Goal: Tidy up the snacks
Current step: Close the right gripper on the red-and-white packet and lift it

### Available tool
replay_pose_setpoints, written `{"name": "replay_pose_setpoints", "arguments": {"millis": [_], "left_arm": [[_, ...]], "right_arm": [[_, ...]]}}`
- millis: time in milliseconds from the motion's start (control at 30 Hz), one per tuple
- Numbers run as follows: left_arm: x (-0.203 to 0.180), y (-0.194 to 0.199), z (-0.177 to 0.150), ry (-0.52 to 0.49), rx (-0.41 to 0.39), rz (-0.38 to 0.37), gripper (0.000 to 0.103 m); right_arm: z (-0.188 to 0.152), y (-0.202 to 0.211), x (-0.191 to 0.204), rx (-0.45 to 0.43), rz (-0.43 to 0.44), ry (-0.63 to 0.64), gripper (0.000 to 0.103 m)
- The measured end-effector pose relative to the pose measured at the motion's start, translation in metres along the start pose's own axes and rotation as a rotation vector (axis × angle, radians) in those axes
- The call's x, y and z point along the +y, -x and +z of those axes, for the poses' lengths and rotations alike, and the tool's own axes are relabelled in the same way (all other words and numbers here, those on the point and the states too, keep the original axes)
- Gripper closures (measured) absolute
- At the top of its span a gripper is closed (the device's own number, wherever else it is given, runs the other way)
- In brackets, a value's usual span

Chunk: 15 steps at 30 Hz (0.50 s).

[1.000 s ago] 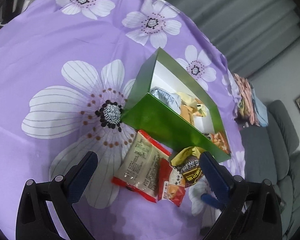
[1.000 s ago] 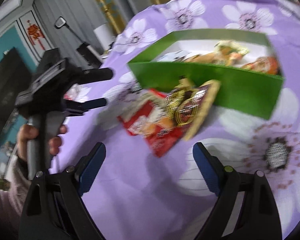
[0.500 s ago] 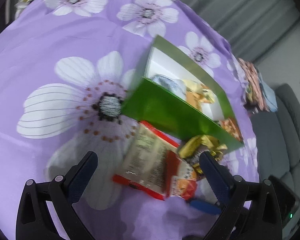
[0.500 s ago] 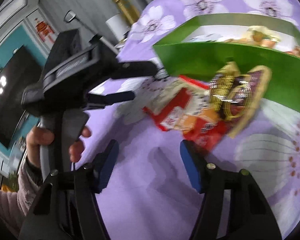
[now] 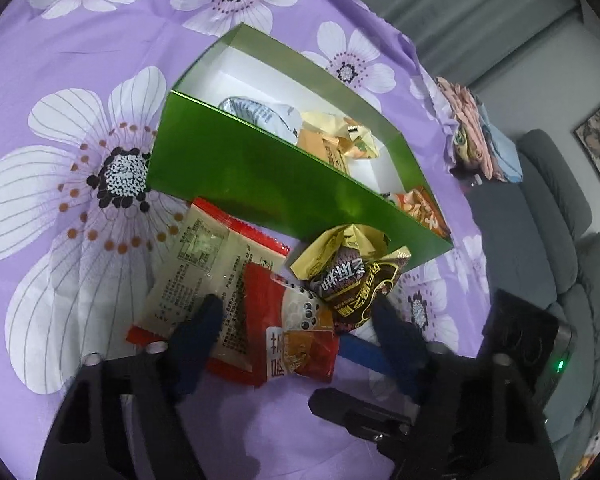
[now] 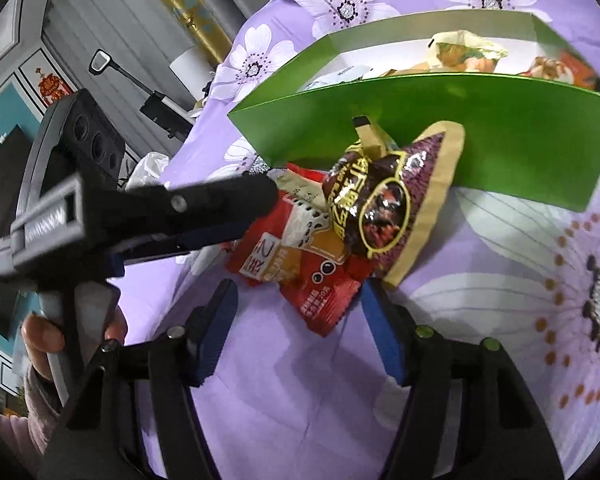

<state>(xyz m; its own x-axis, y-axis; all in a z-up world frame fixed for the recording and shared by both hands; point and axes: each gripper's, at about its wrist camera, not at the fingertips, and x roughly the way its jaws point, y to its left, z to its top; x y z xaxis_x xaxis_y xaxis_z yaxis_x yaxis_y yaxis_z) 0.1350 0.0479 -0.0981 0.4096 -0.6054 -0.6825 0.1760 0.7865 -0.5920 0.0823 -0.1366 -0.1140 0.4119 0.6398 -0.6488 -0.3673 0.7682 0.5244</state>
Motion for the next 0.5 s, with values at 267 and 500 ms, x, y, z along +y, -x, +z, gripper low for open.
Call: {"name": "replay_pose_setpoints", "arguments": {"millis": [267, 500], "left_arm": [[0.006, 0.001, -0.002, 0.031, 0.020, 0.022, 0.061], [0.000, 0.001, -0.006, -0.025, 0.037, 0.119, 0.075]], "right_arm": [[0.004, -0.004, -0.004, 0.016, 0.000, -0.022, 0.053], [0.007, -0.005, -0.005, 0.025, -0.045, 0.006, 0.072]]}}
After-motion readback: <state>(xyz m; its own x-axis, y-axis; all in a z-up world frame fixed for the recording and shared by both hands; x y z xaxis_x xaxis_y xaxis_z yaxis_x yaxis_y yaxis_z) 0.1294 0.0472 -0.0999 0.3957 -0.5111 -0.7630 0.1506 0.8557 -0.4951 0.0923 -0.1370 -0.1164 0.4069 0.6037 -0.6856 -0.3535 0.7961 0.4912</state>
